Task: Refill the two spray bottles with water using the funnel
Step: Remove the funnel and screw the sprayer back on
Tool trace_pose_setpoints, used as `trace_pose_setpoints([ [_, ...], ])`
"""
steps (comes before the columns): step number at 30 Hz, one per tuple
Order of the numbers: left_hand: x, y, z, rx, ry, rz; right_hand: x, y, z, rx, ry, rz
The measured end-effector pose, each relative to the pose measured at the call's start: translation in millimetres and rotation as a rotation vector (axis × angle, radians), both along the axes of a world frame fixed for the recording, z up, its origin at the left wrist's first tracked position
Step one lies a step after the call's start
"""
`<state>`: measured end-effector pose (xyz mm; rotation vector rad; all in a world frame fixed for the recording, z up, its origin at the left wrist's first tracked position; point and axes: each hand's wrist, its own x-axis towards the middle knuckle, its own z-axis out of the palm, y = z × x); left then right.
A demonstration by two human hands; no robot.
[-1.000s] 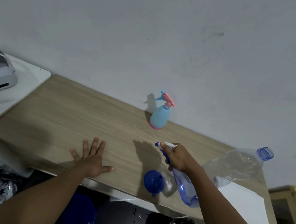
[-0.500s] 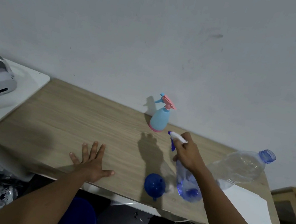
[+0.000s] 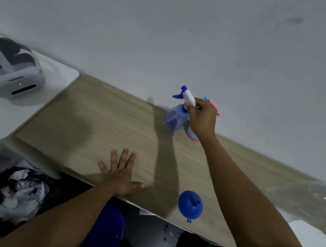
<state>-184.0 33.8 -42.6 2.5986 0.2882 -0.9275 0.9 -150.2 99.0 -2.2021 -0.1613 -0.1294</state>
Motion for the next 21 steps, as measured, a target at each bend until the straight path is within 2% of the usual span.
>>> trace_pose_setpoints([
  [7, 2.8, 0.3, -5.4, -0.009, 0.001, 0.034, 31.3, 37.2, -6.3, 0.042, 0.065, -0.018],
  [13, 2.3, -0.4, -11.9, -0.001, -0.04, 0.041, 41.0, 31.5, -8.8, 0.018, 0.089, -0.004],
  [17, 0.7, -0.4, -14.6, -0.006, -0.076, 0.046, 28.2, 13.4, -2.8, -0.068, -0.031, 0.015],
  [21, -8.3, -2.3, -21.7, -0.003, -0.203, 0.079, -2.7, -21.7, -6.0, 0.062, -0.266, -0.099],
])
